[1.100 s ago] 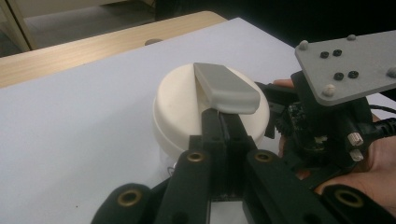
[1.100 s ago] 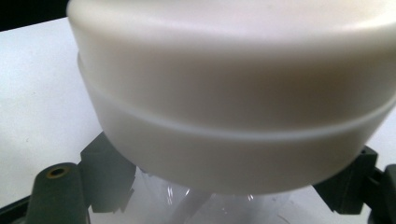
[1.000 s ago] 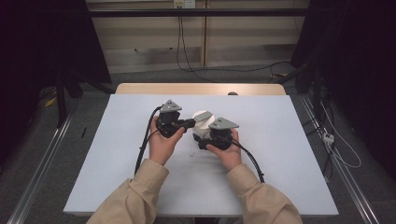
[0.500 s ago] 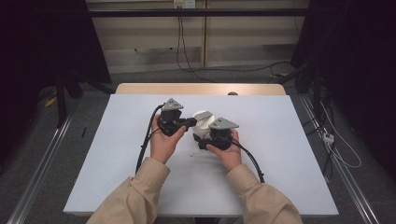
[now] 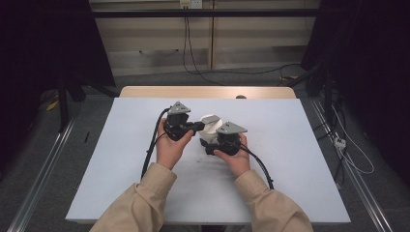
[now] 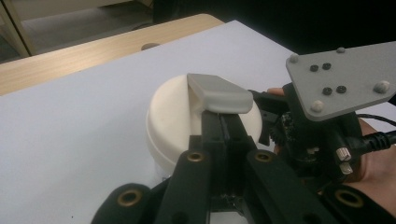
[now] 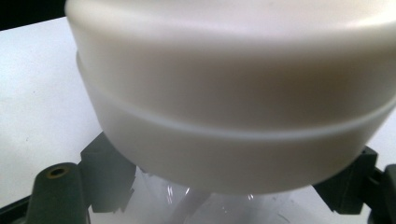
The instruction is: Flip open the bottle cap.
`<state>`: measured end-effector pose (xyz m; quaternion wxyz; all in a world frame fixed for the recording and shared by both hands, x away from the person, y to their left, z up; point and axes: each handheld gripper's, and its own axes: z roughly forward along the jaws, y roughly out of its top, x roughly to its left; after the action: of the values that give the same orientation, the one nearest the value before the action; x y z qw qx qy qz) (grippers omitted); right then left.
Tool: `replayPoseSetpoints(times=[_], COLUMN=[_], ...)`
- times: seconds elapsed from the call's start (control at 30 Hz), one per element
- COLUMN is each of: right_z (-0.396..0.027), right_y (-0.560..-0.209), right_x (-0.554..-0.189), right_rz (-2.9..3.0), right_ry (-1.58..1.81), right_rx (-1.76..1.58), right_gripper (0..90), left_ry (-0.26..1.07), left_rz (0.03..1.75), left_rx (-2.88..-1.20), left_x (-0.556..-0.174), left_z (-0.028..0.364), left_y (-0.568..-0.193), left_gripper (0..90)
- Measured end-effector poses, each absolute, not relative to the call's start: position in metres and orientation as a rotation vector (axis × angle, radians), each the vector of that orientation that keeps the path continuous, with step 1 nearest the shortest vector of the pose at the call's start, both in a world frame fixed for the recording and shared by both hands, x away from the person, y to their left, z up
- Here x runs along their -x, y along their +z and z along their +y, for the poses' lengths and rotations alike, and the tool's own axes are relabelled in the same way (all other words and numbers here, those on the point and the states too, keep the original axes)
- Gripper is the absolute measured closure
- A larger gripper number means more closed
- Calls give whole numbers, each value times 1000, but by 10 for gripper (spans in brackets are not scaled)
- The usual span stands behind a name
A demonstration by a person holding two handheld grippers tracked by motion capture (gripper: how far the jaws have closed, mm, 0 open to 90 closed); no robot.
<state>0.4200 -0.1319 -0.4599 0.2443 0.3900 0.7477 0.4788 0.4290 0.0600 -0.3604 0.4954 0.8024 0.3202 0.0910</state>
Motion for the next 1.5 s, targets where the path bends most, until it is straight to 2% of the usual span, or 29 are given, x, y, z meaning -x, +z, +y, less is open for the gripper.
replayPoseSetpoints(times=[1.5], right_z=[-132], right_y=[-461], right_x=[-420], right_rz=[2045], right_ry=[1302], right_rx=[-1051], right_gripper=[184], left_ry=[234], left_rz=[766], left_rx=[-1934], left_x=[-438], left_z=[49], left_y=[-350], left_gripper=[900])
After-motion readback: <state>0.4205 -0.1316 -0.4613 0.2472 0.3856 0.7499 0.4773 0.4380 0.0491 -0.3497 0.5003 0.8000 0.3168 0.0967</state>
